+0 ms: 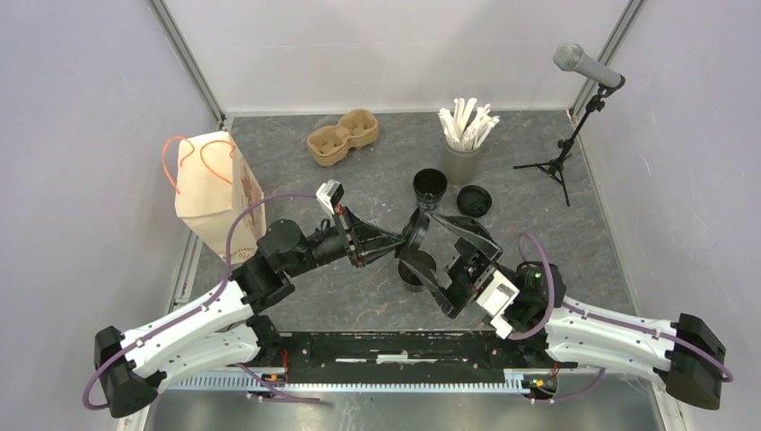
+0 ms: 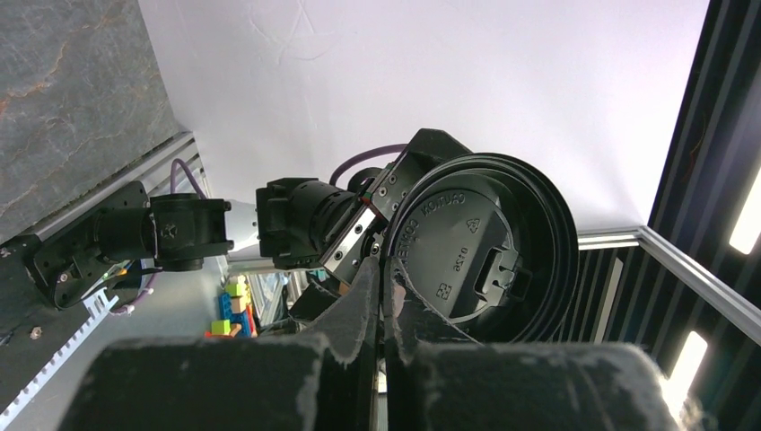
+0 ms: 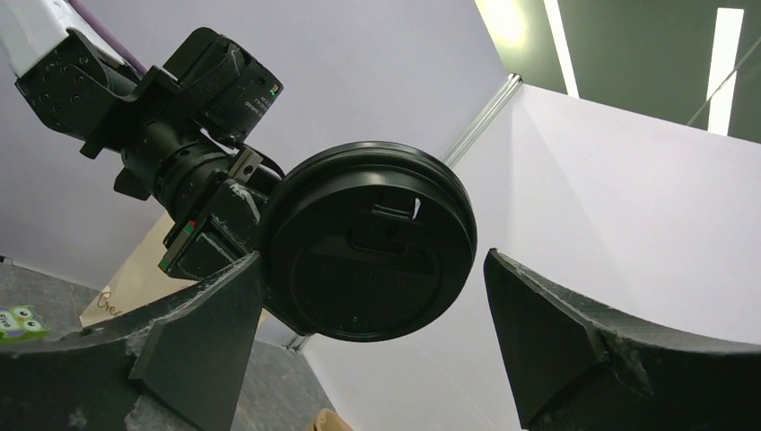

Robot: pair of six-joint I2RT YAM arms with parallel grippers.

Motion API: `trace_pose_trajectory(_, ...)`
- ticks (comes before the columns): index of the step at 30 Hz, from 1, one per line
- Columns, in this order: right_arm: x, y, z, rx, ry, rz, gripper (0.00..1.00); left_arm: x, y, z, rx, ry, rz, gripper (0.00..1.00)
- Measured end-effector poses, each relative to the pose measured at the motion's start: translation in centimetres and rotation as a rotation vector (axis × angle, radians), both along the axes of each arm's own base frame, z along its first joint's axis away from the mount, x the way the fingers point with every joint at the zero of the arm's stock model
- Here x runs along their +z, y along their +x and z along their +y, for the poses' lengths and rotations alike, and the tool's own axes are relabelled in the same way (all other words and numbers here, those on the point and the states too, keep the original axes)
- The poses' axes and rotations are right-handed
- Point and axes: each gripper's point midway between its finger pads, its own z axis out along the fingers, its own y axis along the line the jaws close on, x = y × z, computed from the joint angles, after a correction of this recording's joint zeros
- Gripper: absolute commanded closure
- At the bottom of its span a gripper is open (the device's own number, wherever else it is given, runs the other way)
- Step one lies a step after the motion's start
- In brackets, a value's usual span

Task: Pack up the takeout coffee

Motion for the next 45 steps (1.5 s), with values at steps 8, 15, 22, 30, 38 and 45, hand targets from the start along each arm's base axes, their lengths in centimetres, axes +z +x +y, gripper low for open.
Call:
trace_pose_trajectory(8, -0.7, 0.3, 0.1, -0.036, -0.049, -0.013, 0.02, -0.2, 0.1, 0.0, 0.004, 0.007, 0.006, 0.98)
trace_pose_trajectory(15, -1.3, 0.6, 0.5, -0.053, -0.089, -0.019, 0.09, -0.6, 0.1, 0.0, 0.007, 0.022, 0.017, 0.98)
trace_pose_trajectory(22, -1.2, 0.7, 0.3, -0.063, -0.090, -0.023, 0.19, -0.7, 0.3, 0.1, 0.020, 0.025, 0.020, 0.98)
trace_pose_trajectory(30, -1.6, 0.7, 0.5, -0.062, -0.106, -0.015, 0.22, -1.1, 0.2, 0.3, 0.024, 0.042, 0.032, 0.91)
trace_pose_trajectory(38, -1.9, 2.1, -0.1, -0.095, -0.091, 0.108, 0.22, -1.8, 0.5, 1.4, 0.077, 0.092, 0.002, 0.08)
trace_pose_trajectory(45, -2.8, 6.1, -1.4, -0.236, -0.143, 0.483, 0.24, -6.2, 2.8, 5.4, 0.293, 0.412, -0.085, 0.00)
